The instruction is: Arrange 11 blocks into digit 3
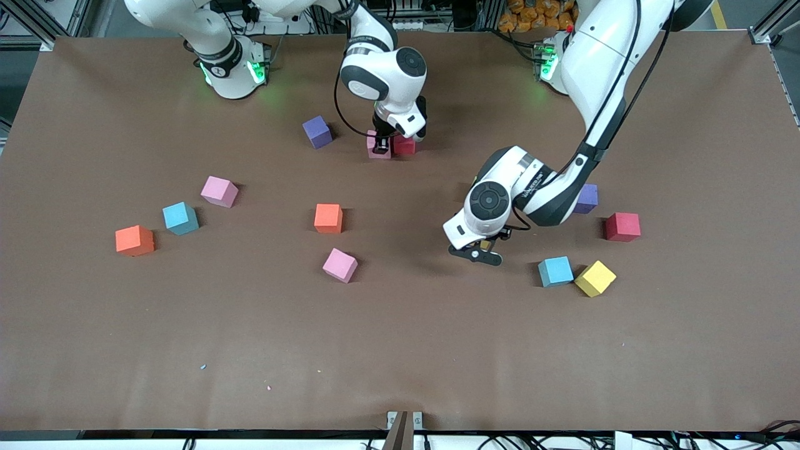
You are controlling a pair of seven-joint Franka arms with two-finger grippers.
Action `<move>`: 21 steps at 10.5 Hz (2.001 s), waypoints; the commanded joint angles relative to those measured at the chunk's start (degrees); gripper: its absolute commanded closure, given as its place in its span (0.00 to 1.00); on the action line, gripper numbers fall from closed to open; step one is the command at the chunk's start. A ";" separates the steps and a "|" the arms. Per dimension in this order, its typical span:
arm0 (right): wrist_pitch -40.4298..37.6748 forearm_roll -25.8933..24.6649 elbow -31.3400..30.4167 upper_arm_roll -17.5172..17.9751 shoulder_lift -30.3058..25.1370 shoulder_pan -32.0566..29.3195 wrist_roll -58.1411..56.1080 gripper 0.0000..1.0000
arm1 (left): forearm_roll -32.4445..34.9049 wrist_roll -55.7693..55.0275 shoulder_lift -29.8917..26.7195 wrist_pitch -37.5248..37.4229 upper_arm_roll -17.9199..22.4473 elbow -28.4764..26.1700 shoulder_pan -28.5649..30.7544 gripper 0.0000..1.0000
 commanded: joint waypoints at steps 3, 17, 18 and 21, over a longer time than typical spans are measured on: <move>-1.89 -0.51 2.65 -0.67 1.89 2.17 1.78 1.00 | 0.22 -4.22 -1.11 0.00 -0.18 0.60 0.31 1.00; -3.65 1.59 2.82 -0.23 1.71 2.79 1.78 1.00 | -7.87 -8.52 -6.46 -14.40 0.35 8.51 2.68 1.00; -3.65 1.68 3.35 -0.32 1.80 2.79 1.78 1.00 | -7.96 -11.40 -7.25 -14.67 0.26 8.42 2.68 1.00; -2.69 2.73 3.44 -0.32 1.88 2.79 1.70 1.00 | -7.61 -21.68 -9.80 -17.92 0.09 8.33 2.59 1.00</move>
